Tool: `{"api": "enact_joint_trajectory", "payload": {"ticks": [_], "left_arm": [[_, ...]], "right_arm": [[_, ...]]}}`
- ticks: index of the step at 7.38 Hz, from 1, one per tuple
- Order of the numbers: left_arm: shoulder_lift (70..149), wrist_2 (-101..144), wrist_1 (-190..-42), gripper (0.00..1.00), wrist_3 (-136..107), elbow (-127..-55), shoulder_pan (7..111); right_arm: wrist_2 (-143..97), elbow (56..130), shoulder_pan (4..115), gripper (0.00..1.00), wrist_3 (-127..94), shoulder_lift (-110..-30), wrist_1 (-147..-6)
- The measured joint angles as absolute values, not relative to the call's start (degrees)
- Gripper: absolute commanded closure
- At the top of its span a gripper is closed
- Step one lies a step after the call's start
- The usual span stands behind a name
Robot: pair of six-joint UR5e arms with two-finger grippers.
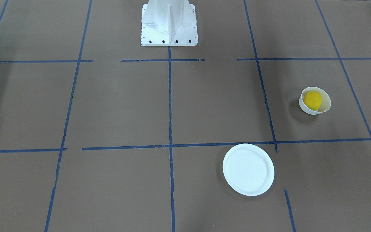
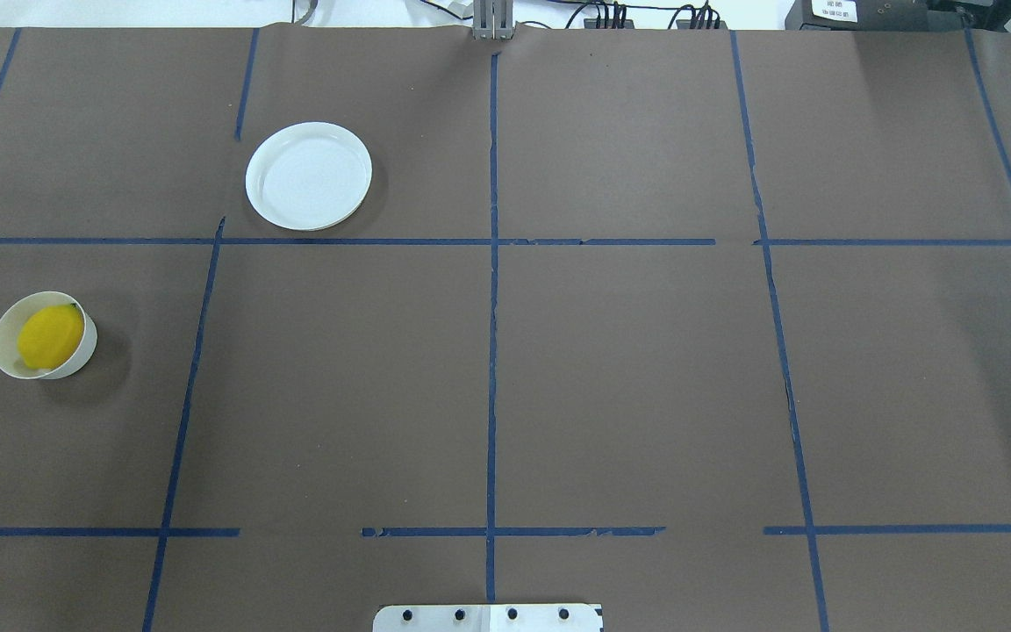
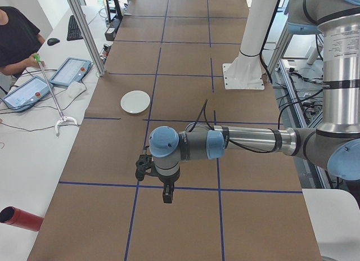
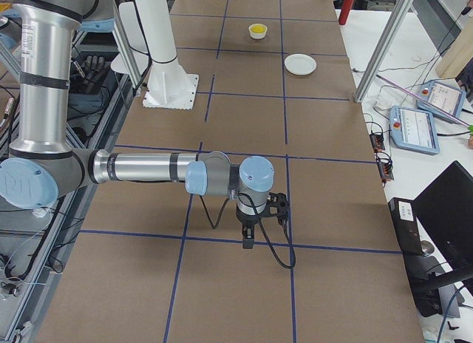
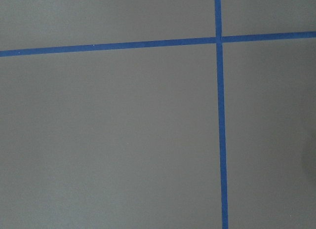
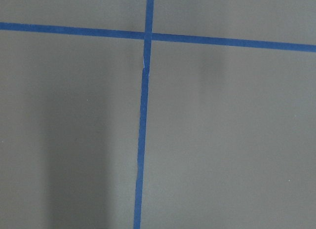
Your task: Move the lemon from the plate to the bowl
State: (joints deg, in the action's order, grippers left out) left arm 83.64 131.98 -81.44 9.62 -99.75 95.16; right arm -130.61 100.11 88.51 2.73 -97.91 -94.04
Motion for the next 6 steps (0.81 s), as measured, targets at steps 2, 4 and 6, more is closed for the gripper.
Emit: {"api": "enact_joint_trajectory", "payload": {"ticks": [2, 4, 6], "left_arm": [[83.77, 132.10, -81.91, 0.00, 6.45, -100.05, 94.90], [83.85, 132.18, -82.20, 0.00, 5.71, -100.35, 94.82], [84.05, 132.26, -82.33, 0.00, 5.63, -100.73, 94.69]], "right_arm": [[-130.61, 100.11, 88.51, 0.00, 2.73, -97.91, -94.04], [-130.61, 100.11, 88.51, 0.00, 2.72, -97.91, -94.04], [-130.61, 100.11, 88.51, 0.00, 2.72, -97.91, -94.04]]}}
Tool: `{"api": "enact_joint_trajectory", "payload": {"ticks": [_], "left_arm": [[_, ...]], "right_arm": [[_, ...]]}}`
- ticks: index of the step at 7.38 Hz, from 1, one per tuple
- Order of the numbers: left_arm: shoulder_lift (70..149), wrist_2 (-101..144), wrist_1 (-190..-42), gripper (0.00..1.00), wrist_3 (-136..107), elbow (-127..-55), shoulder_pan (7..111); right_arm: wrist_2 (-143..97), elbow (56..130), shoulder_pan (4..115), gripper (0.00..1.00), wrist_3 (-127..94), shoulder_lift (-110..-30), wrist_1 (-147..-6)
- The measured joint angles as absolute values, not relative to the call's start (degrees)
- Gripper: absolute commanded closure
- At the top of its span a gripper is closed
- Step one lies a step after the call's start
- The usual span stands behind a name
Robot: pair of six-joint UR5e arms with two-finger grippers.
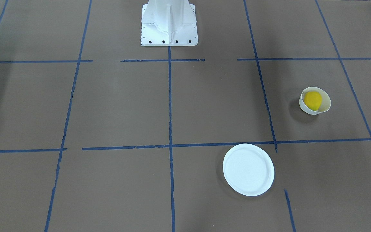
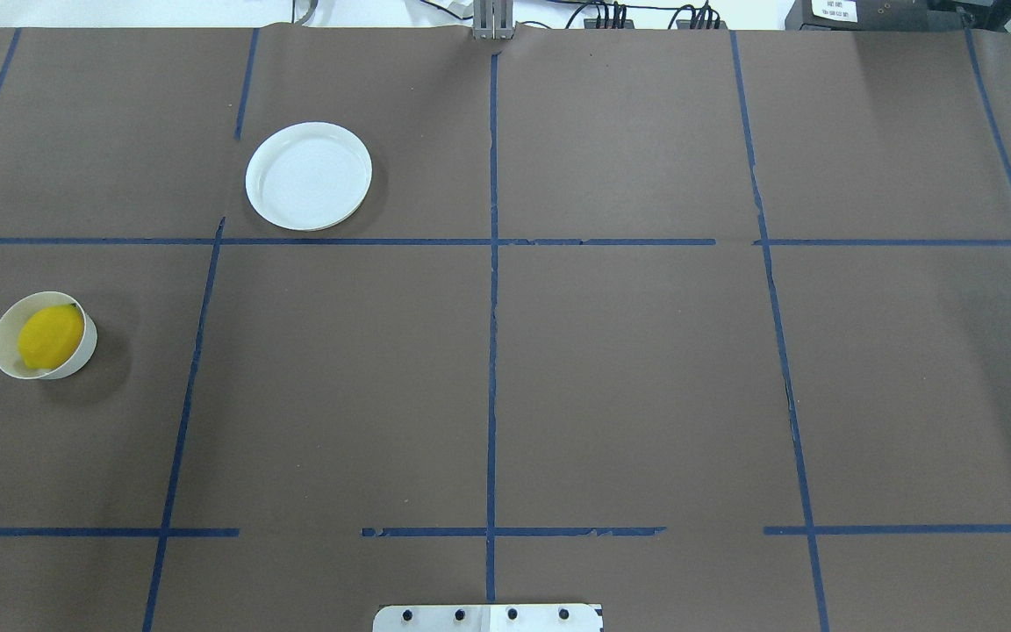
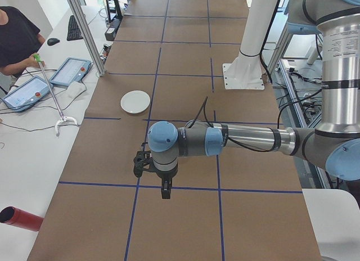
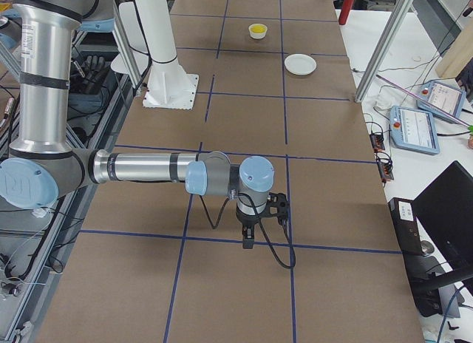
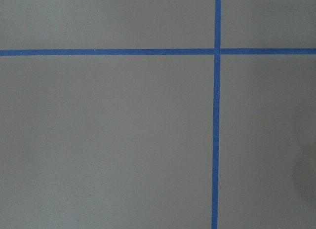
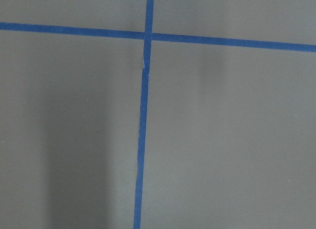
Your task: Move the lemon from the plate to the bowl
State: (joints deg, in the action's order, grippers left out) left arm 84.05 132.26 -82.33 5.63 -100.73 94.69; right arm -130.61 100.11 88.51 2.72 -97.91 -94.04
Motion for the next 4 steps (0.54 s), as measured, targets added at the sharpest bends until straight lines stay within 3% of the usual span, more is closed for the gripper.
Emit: {"api": "enact_joint_trajectory", "payload": {"ticks": [4], "left_arm": [[84.76, 132.35, -82.29, 0.00, 5.64, -101.05, 93.54]], "right_arm": [[-130.61, 100.11, 88.51, 0.00, 2.72, -97.91, -94.04]]}}
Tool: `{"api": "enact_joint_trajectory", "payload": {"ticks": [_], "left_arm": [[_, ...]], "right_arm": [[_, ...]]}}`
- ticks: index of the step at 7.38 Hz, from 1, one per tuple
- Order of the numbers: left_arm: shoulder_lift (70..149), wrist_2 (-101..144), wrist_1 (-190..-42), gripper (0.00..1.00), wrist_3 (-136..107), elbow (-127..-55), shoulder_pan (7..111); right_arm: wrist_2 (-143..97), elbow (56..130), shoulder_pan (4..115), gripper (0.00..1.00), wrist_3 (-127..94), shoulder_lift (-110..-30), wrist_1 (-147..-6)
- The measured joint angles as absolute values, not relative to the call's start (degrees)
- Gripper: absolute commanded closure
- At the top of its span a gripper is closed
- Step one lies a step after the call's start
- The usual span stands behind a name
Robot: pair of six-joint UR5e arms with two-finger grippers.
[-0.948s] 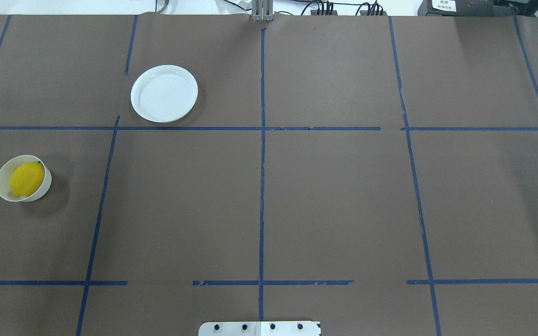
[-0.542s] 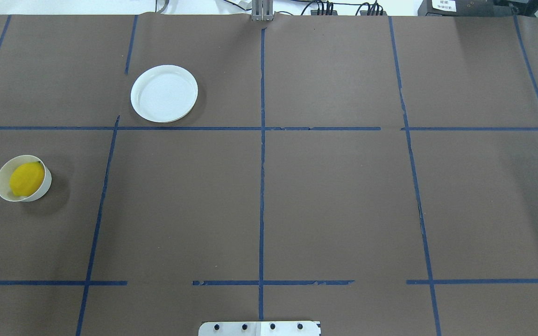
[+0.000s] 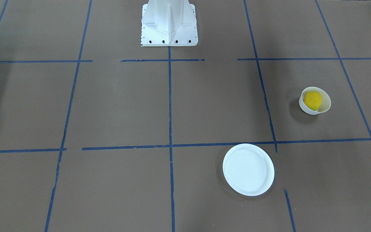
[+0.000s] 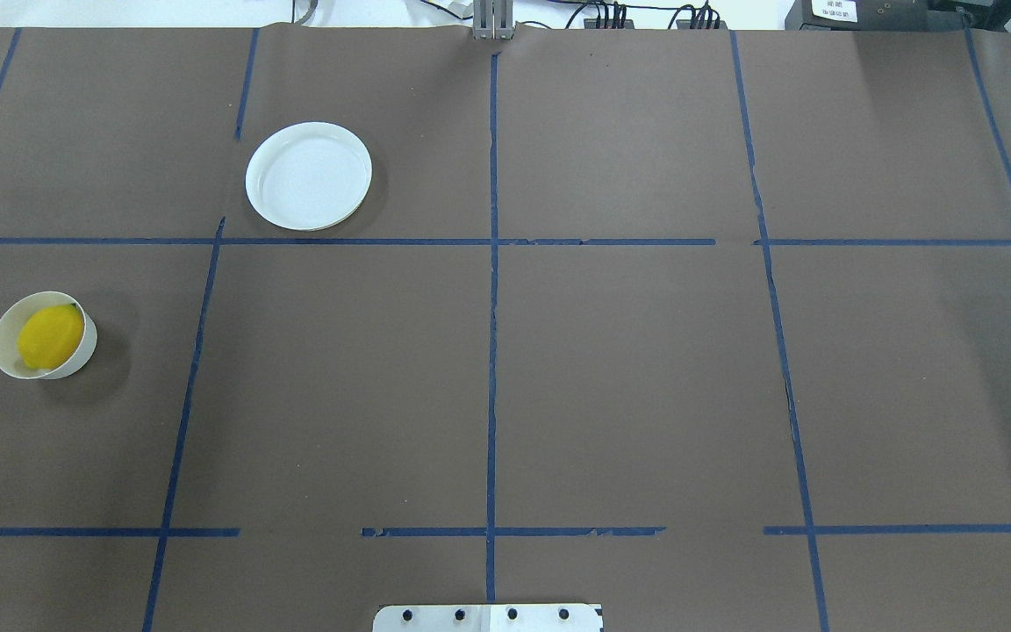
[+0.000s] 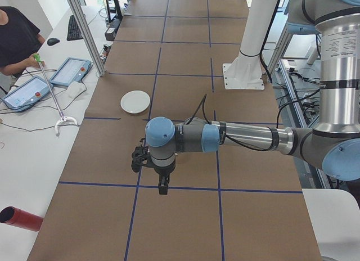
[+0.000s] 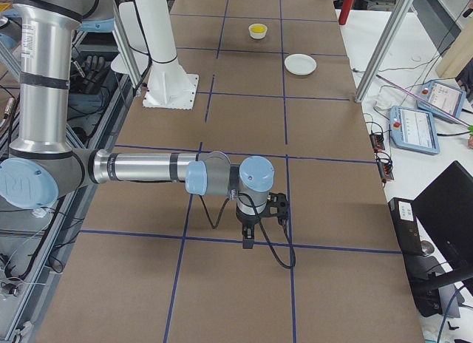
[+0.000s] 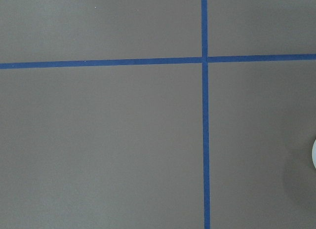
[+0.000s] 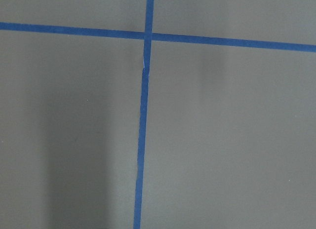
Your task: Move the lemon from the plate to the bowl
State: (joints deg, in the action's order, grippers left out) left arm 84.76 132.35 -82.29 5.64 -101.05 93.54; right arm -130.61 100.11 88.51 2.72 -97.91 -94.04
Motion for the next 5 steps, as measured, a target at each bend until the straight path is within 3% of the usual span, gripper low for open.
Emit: {"api": "enact_joint_trajectory", "payload": {"ticks": [5], "left_arm": [[84.81, 133.21, -82.41, 0.00, 5.71, -100.85, 93.20]], "right_arm": [[-130.61, 100.11, 88.51, 0.00, 2.72, -97.91, -94.04]]}}
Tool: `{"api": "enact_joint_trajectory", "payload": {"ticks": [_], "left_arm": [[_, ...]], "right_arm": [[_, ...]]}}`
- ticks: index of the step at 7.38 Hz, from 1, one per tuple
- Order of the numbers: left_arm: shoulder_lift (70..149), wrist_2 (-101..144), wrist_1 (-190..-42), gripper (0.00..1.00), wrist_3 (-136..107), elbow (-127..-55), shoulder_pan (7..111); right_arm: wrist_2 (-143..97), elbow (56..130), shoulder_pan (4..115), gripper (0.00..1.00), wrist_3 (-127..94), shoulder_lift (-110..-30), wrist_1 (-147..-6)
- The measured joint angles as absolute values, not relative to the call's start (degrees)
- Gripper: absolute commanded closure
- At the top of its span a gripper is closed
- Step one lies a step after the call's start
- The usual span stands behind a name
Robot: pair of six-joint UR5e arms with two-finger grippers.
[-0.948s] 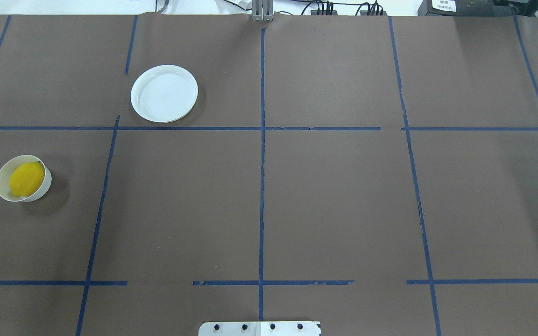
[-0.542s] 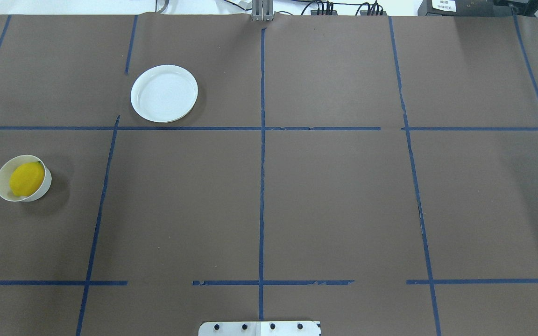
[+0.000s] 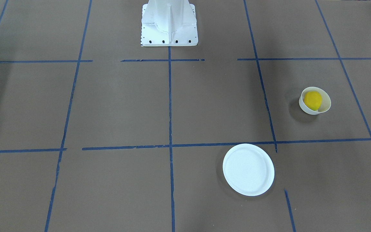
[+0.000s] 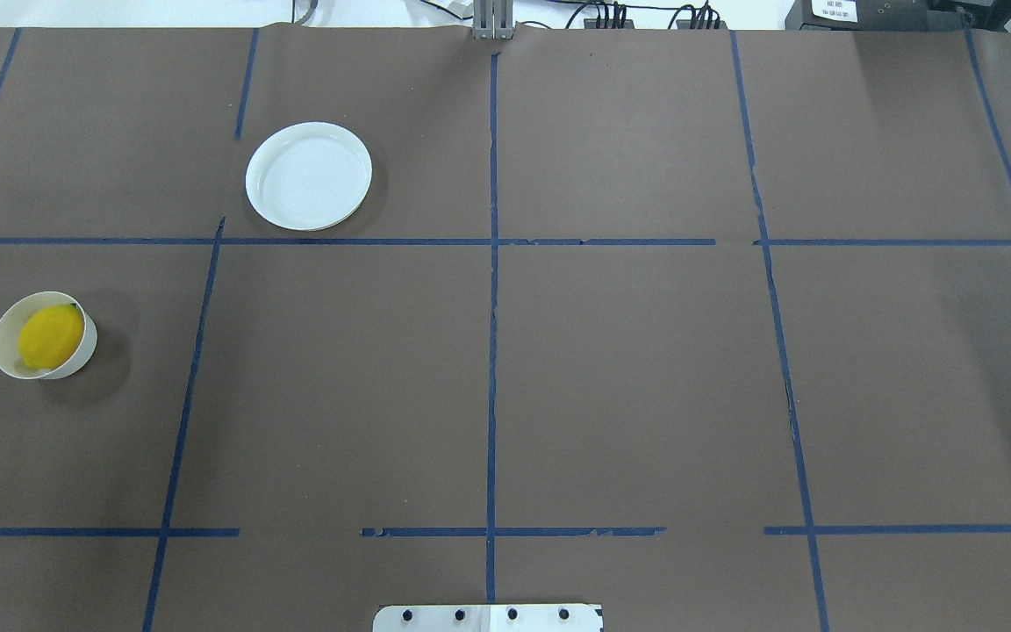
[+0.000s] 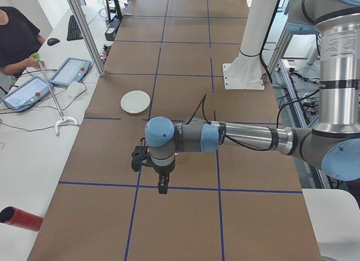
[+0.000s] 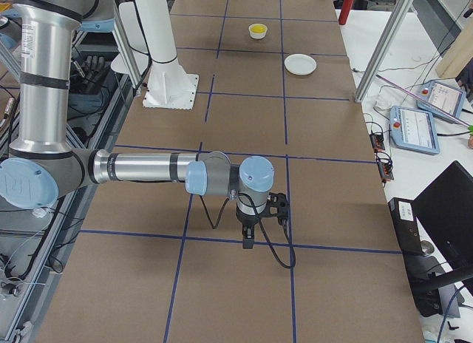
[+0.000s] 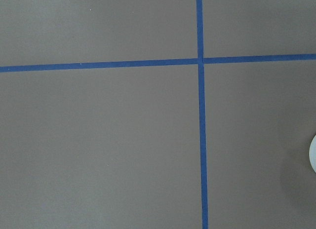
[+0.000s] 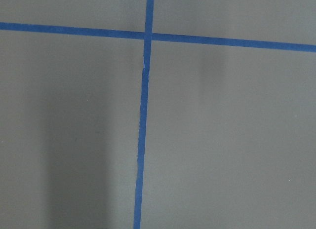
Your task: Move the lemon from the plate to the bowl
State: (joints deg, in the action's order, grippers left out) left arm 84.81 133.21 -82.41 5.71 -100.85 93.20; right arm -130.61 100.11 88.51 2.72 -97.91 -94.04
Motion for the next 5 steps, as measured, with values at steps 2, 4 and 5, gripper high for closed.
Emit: {"api": "enact_joint_trajectory", "payload": {"ticks": [2, 4, 5], "left_arm": [[84.81, 134.58, -82.42, 0.00, 5.71, -100.64, 93.11], [84.81, 134.72, -82.34, 0.00, 5.70, -100.63, 93.08], [84.82, 134.64, -82.28, 0.00, 5.66, -100.65, 93.08]], "right_arm": [[-130.60, 100.11, 88.51, 0.00, 2.72, -97.91, -94.04], [-130.61, 100.11, 88.51, 0.00, 2.73, -97.91, -94.04], [-130.61, 100.11, 88.51, 0.00, 2.72, -97.91, -94.04]]}}
